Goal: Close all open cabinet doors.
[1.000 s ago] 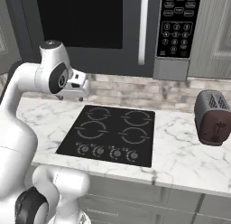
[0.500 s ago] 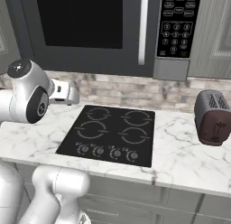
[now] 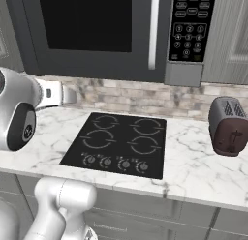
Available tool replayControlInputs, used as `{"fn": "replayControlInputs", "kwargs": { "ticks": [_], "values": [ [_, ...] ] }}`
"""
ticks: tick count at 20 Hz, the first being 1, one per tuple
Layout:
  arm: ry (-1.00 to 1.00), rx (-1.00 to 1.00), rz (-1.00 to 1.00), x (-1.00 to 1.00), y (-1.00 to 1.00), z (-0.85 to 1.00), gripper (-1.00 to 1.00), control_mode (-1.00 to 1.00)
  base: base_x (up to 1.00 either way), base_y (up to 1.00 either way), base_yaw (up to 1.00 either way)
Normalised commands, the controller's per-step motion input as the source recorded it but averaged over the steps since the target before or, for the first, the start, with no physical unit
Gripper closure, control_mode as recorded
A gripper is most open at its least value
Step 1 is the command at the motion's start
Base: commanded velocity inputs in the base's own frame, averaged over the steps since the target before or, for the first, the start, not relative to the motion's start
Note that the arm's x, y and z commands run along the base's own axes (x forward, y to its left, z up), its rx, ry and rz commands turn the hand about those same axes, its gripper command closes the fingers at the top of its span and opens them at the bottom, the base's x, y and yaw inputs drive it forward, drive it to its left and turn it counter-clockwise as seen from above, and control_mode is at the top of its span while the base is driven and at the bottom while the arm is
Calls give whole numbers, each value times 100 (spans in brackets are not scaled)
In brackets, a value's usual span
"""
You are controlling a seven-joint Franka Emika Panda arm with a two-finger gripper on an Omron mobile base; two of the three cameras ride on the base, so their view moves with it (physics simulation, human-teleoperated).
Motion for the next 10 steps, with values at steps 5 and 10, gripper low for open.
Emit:
{"fn": "replayControlInputs", "kwargs": {
  "ticks": [5,10],
  "values": [
    [2,6,5,-53,-26,87,-100,-100,0,0,0],
    [-1,10,7,-15,-15,30,-100,-100,0,0,0]
  ]
}}
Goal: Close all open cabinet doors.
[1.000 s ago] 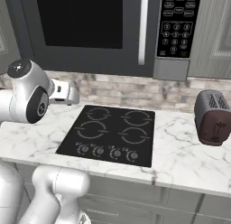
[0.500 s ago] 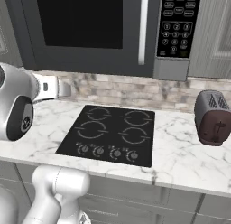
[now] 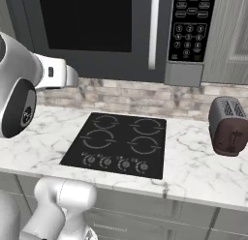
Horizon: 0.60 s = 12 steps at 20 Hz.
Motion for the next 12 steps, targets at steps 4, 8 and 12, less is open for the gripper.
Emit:
{"fn": "replayControlInputs", "kwargs": {
  "ticks": [4,8,12],
  "values": [
    [0,0,0,0,0,0,-100,-100,0,0,0],
    [0,0,0,0,0,0,-100,-100,0,0,0],
    [0,0,0,-7,0,0,-100,-100,0,0,0]
  ]
}}
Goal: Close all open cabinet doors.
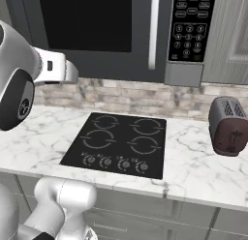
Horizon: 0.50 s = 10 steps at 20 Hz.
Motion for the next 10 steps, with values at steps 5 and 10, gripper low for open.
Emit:
{"fn": "replayControlInputs", "kwargs": {
  "ticks": [5,10],
  "values": [
    [-5,0,0,-46,0,0,-100,-100,0,0,0],
    [-1,0,-1,-27,0,0,-100,-100,0,0,0]
  ]
}}
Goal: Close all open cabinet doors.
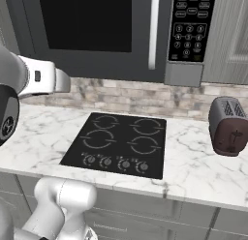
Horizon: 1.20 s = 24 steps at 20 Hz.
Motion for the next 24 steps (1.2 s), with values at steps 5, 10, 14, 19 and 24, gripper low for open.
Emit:
{"fn": "replayControlInputs", "kwargs": {
  "ticks": [5,10,14,19,24],
  "values": [
    [3,0,-2,4,0,0,-100,-100,0,0,0],
    [6,0,-1,20,4,-2,-100,-100,0,0,0],
    [3,0,0,0,0,-2,-100,-100,0,0,0],
    [0,0,0,-6,0,-3,-100,-100,0,0,0],
    [0,1,-2,-11,1,-5,-100,-100,0,0,0]
  ]
}}
